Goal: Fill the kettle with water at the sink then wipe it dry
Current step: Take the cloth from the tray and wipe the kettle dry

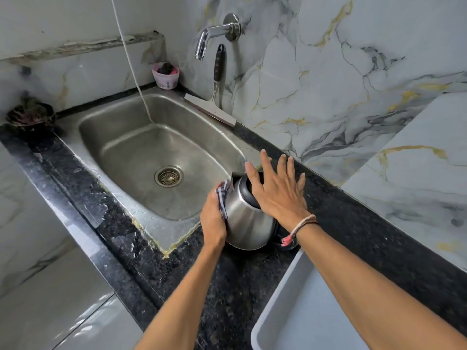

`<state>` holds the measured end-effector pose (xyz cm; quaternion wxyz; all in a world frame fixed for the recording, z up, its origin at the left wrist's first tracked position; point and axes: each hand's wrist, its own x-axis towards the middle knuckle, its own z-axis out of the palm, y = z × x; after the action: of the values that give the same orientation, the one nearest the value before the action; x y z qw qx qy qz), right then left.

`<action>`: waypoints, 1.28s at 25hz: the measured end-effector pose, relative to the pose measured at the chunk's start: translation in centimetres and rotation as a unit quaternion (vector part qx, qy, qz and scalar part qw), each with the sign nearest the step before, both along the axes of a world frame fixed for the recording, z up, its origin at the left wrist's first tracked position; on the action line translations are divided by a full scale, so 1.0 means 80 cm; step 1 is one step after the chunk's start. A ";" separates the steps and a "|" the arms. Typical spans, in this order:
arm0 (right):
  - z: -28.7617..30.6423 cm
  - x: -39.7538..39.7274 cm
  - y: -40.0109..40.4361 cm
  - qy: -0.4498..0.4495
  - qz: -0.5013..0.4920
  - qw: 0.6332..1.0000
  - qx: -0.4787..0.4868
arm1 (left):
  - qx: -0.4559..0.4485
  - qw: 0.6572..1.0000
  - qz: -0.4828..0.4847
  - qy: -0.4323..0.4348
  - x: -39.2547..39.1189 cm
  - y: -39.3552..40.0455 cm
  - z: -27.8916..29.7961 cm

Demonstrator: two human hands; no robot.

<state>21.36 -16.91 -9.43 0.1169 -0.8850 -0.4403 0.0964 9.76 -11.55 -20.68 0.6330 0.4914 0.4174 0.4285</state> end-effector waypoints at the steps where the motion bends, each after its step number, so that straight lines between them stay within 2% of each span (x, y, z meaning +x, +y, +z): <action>1: 0.000 0.000 0.001 -0.002 -0.002 1.000 0.002 | -0.031 0.998 0.051 -0.018 0.002 -0.022 -0.009; 3: -0.001 0.001 0.001 -0.003 -0.004 1.000 0.003 | -0.013 0.991 0.135 0.007 0.014 -0.077 -0.011; 5: 0.000 0.001 -0.001 0.003 -0.001 1.000 0.004 | 0.034 0.983 0.173 0.051 0.027 -0.121 0.004; 11: 0.002 0.000 -0.002 0.030 0.002 0.999 0.020 | 0.151 0.955 0.245 0.073 0.050 -0.066 0.039; 14: 0.003 -0.001 -0.001 0.032 0.002 0.999 0.020 | 0.109 0.962 0.249 0.031 0.038 -0.079 0.000; 17: 0.004 -0.003 -0.002 0.029 0.010 0.999 0.028 | 0.075 0.970 0.224 0.051 0.027 -0.093 -0.036; 21: 0.009 -0.006 -0.004 0.050 0.018 0.998 0.032 | 0.086 0.962 0.246 0.079 0.047 -0.110 0.006; 23: 0.008 -0.008 -0.006 0.018 0.013 0.999 0.035 | 0.060 0.963 0.253 0.076 0.053 -0.094 0.017; 25: 0.007 -0.011 -0.009 -0.061 -0.005 0.997 0.051 | 0.017 0.982 0.184 0.047 0.036 -0.052 0.017; 27: 0.007 -0.013 -0.010 -0.099 -0.015 0.993 0.063 | -0.031 0.999 0.010 -0.011 0.020 0.009 0.025; 29: 0.009 -0.012 -0.011 -0.103 0.003 0.993 0.061 | -0.011 0.990 -0.138 -0.014 0.014 0.053 0.049; 30: 0.011 -0.010 -0.010 -0.100 0.021 0.993 0.063 | 0.007 0.985 -0.172 -0.016 0.019 0.066 0.063; 32: 0.019 -0.002 -0.009 -0.091 0.068 0.991 0.070 | 0.016 0.983 -0.175 -0.047 0.029 0.070 0.086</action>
<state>21.24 -17.67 -7.88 0.1310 -0.8475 -0.5143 -0.0077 12.08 -5.93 -13.79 0.7091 0.5464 0.2879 0.3402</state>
